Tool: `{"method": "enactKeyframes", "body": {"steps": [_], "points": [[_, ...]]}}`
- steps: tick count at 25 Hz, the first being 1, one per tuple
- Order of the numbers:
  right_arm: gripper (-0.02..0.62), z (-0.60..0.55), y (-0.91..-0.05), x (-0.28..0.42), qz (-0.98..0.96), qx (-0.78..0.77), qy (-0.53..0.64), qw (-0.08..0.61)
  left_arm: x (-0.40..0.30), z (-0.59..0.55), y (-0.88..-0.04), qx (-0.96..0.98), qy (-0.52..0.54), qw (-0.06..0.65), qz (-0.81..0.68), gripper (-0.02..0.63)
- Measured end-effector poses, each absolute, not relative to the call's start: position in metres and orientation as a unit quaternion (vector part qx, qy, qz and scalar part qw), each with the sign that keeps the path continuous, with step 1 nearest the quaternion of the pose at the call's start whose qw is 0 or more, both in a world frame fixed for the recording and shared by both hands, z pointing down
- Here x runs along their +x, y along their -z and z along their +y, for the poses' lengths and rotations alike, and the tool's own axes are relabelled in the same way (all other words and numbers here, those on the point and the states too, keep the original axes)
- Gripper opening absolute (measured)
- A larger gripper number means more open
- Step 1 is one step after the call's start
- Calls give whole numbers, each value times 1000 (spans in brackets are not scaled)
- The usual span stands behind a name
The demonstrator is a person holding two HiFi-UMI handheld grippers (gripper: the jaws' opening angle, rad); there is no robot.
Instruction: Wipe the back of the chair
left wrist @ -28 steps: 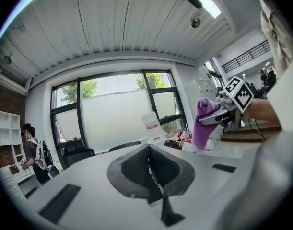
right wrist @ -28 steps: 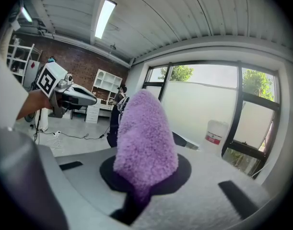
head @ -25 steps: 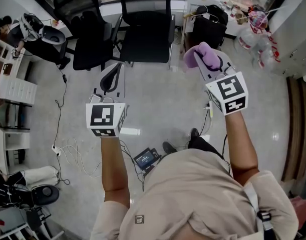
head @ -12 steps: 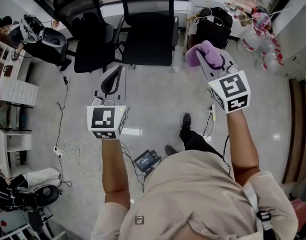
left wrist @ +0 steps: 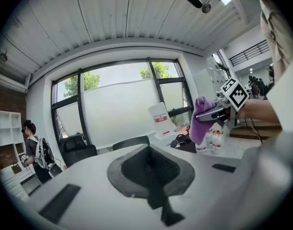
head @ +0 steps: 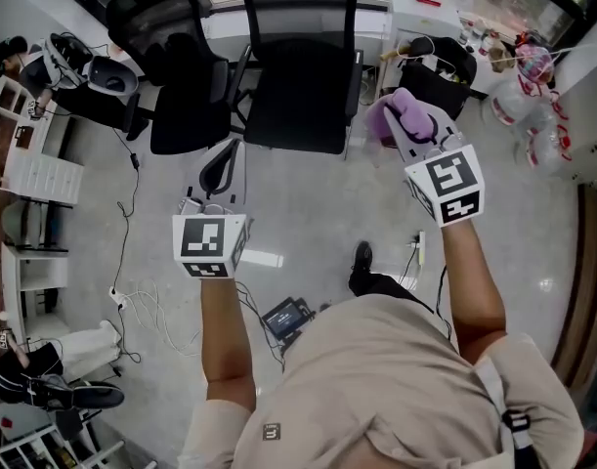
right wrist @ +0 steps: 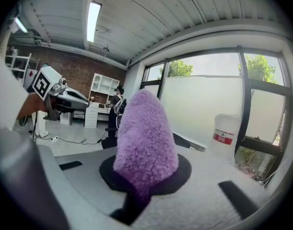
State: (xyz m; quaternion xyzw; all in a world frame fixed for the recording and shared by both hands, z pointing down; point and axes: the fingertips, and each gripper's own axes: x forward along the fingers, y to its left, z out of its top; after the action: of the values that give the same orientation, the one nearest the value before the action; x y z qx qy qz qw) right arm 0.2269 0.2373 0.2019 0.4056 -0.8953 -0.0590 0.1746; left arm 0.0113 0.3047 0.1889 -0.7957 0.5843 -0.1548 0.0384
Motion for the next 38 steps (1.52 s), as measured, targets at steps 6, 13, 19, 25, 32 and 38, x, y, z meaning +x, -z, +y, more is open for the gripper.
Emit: {"method": "enactKeyframes", "body": {"steps": [6,13,19,25,32,38], "points": [[18,169,-209,241,-901,392,52,177,33,237,-189,-793,162,33,587,6],[18,119,-213,254,-907,383,44,170,58,178,-190,-797,169,40,579,6],[18,91,-222,252,-910,376,36,172,63,148,-191,-798,174,40,575,6],[18,60,-225,244,-904,386,37,178,48,113,-188,-802,163,44,573,6],[18,12,-228,227,-887,421,41,187,19,42,-194,-822,145,57,548,6],[18,-40,-227,200,-868,455,35,197,-15,-34,-194,-840,142,57,520,6]]}}
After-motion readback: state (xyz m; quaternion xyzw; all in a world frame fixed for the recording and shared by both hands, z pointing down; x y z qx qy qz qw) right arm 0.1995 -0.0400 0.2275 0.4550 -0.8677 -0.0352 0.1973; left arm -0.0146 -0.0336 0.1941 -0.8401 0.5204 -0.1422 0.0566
